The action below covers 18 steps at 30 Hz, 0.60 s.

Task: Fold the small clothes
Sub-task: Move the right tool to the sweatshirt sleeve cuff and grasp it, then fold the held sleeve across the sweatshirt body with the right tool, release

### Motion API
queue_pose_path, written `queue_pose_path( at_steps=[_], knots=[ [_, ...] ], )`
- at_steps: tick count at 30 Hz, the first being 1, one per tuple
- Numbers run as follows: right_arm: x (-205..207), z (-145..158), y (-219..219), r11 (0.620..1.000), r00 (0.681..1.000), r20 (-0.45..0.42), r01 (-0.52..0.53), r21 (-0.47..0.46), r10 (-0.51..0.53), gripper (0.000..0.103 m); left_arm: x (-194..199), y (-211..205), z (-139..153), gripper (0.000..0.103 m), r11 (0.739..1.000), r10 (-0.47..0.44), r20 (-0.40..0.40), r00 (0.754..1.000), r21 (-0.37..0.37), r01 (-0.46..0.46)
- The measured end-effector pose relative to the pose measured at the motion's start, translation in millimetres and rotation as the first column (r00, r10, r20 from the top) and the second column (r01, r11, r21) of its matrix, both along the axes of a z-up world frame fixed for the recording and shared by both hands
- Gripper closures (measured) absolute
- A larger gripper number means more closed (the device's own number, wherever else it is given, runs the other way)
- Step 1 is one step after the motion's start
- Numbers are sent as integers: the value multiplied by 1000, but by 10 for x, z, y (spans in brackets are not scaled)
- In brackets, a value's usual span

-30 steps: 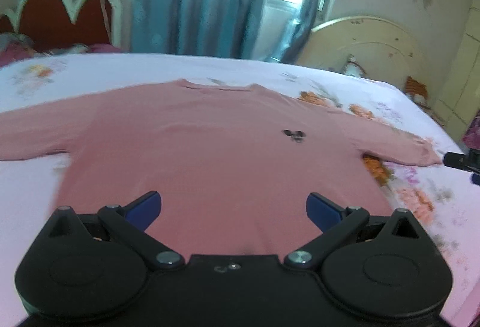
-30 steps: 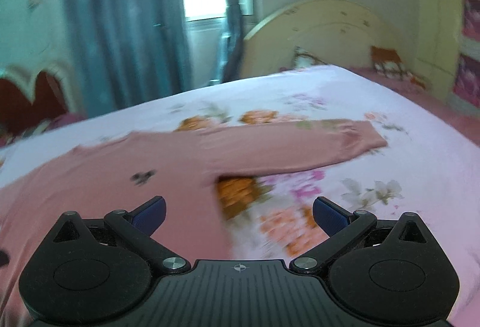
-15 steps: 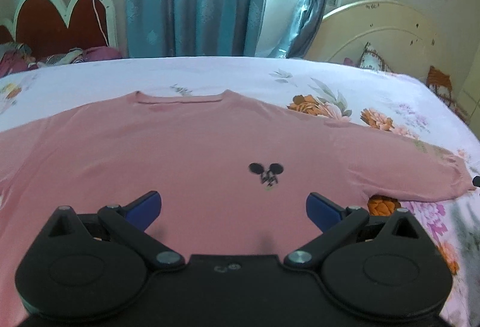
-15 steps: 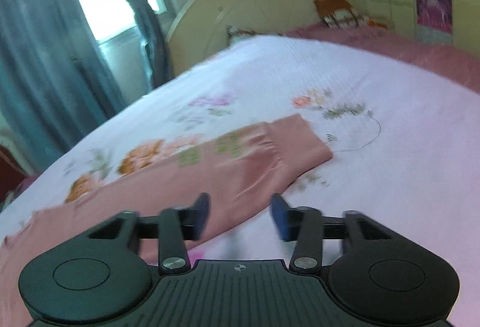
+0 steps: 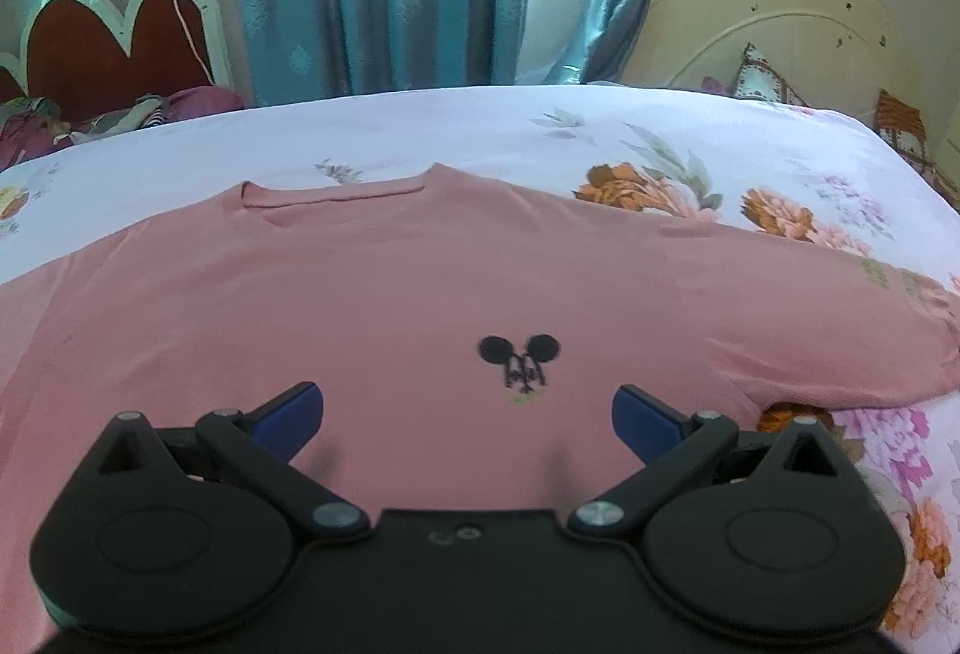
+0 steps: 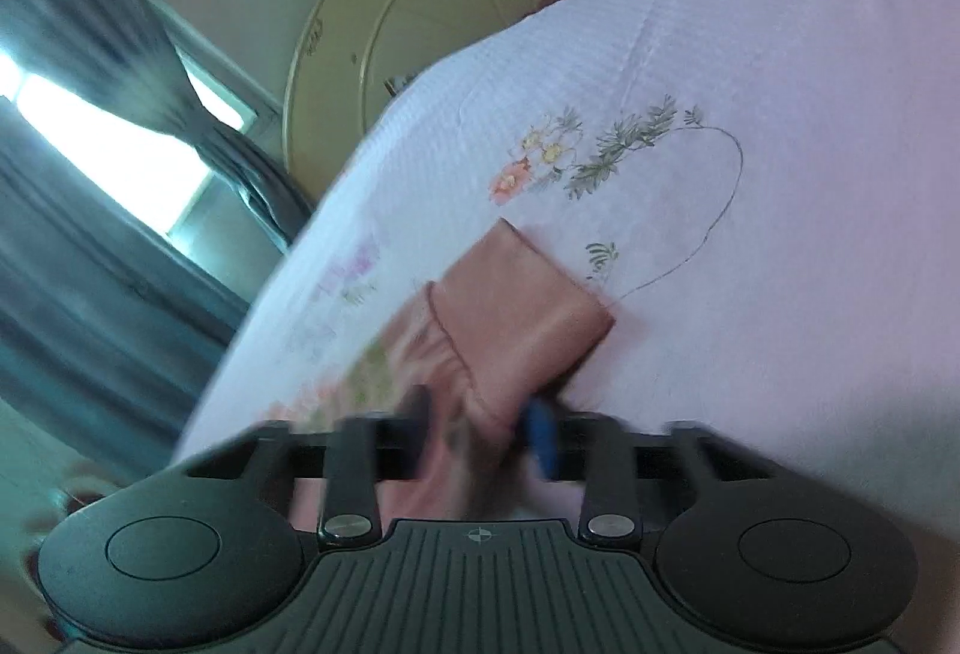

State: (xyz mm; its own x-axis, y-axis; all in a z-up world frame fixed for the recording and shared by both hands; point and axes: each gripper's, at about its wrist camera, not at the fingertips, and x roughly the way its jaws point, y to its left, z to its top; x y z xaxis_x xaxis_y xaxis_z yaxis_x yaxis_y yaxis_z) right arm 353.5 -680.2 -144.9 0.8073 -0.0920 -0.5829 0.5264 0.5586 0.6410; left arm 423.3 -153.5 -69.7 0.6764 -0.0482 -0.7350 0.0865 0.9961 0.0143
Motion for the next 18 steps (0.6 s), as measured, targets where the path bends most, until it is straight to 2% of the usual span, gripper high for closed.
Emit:
queue_pose_path(
  at_steps=[2, 3, 4, 5, 6, 7, 9, 11, 15, 18],
  knots=[
    [-39, 118, 9, 999, 1000, -8, 5, -54, -5, 95, 24, 71, 21, 0, 1000, 3, 6, 1000, 11, -3],
    [-50, 204, 53, 992, 1000, -3, -7, -130, 6, 95, 28, 113, 32, 0, 1000, 4, 14, 1000, 23, -4],
    [4, 208, 97, 984, 998, -56, -26, -176, 16, 95, 34, 164, 35, 0, 999, 1, 19, 1000, 34, -2],
    [57, 136, 82, 987, 994, -106, -36, -156, 20, 96, 49, 215, 16, 0, 999, -11, 4, 1000, 40, 10],
    [60, 159, 90, 987, 994, -112, -29, -156, 11, 96, 72, 269, -22, 0, 998, -29, -30, 999, 46, 31],
    [105, 246, 150, 979, 990, -136, -47, -197, 20, 96, 89, 324, -64, 0, 997, -44, -65, 997, 56, 48],
    [143, 423, 335, 962, 991, -122, -79, -261, 48, 96, 73, 457, -121, 0, 995, -57, -90, 994, 71, 63],
    [227, 615, 629, 941, 989, -112, -132, -312, 102, 96, 34, 642, -146, 0, 996, -47, -82, 996, 67, 52],
    [458, 938, 1536, 853, 952, -126, -305, -423, 278, 96, 4, 1048, -155, 3, 999, -13, -61, 998, 32, 15],
    [721, 1076, 2400, 769, 894, -147, -441, -464, 424, 96, 12, 1387, -125, 2, 1000, 10, -54, 998, 3, -10]
  ],
)
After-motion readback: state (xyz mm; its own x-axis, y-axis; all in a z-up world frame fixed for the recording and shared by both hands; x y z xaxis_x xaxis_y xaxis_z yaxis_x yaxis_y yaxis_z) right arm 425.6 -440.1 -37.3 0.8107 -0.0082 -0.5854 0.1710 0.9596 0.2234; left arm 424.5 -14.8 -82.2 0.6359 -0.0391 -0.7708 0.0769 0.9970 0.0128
